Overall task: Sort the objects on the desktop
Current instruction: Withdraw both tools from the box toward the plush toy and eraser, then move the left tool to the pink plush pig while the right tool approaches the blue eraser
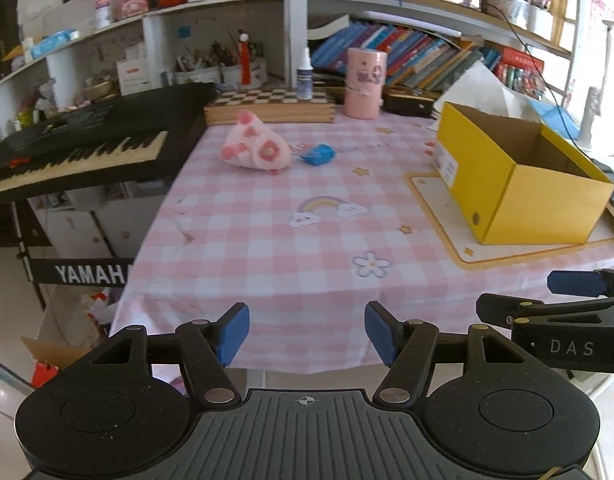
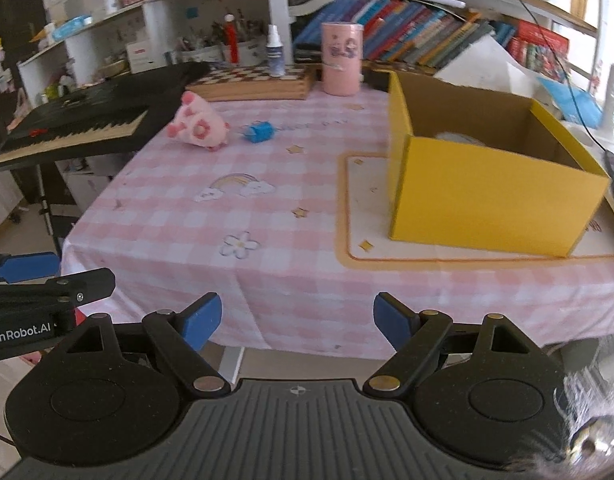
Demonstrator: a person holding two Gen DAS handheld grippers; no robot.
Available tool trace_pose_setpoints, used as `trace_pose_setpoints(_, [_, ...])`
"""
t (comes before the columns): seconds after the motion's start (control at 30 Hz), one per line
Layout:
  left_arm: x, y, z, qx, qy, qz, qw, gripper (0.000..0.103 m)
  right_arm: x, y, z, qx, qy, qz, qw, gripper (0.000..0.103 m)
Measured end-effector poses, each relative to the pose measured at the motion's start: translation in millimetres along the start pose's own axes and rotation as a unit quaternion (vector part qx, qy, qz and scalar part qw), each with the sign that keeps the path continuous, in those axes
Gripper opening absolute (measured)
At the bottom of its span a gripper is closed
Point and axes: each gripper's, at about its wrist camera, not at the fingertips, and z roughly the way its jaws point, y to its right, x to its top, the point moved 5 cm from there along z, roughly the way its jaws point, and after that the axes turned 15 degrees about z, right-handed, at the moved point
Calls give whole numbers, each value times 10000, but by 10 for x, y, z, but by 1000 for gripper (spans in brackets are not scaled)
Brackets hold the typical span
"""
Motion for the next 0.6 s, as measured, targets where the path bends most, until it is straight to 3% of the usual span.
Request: trace_pose_setpoints(0.6, [152,-90,367,30,-175,-98,9998,66,254,-140,365,204,-47,-403,9990,82])
